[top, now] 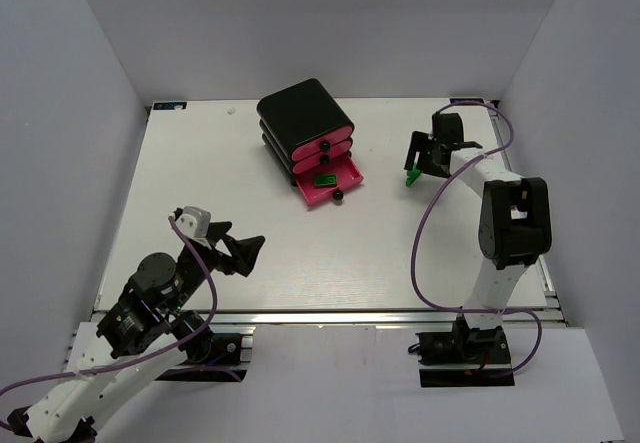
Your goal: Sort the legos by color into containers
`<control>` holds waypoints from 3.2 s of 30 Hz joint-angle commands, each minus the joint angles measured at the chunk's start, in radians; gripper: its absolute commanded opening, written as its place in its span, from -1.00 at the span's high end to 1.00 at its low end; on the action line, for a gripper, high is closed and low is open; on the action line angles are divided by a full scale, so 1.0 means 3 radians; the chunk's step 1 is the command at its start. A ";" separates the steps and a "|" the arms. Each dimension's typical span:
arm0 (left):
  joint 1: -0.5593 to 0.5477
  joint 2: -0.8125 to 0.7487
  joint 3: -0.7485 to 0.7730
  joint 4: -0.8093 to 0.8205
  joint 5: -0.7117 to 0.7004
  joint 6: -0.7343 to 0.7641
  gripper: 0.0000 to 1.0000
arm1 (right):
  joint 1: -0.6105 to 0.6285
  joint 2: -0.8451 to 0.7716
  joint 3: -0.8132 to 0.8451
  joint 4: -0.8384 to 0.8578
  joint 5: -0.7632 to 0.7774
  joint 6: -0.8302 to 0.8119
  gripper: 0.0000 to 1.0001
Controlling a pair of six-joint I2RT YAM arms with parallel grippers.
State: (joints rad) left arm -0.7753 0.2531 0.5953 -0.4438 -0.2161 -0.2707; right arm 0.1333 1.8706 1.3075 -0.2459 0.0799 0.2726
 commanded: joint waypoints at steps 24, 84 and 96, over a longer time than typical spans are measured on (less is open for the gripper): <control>-0.0013 -0.0092 -0.0041 0.0053 0.0117 0.0053 -0.96 | 0.0154 0.0228 0.0157 -0.0229 0.0301 0.0227 -0.49; -0.0013 0.1216 -0.0267 0.1060 0.0700 -0.1633 -0.94 | 0.0787 -0.1909 -0.1290 -0.0167 -0.2516 -0.2156 1.00; -0.0013 0.1656 -0.0184 0.1331 0.0163 -0.2094 -0.93 | 0.1473 -0.2119 -0.1449 0.0006 -0.2077 -0.2396 1.00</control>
State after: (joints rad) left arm -0.7753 0.7422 0.5087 -0.0990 -0.1169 -0.8524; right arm 0.5385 1.2625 0.8841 -0.2893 -0.5865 -0.4080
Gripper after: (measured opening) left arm 0.965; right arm 0.241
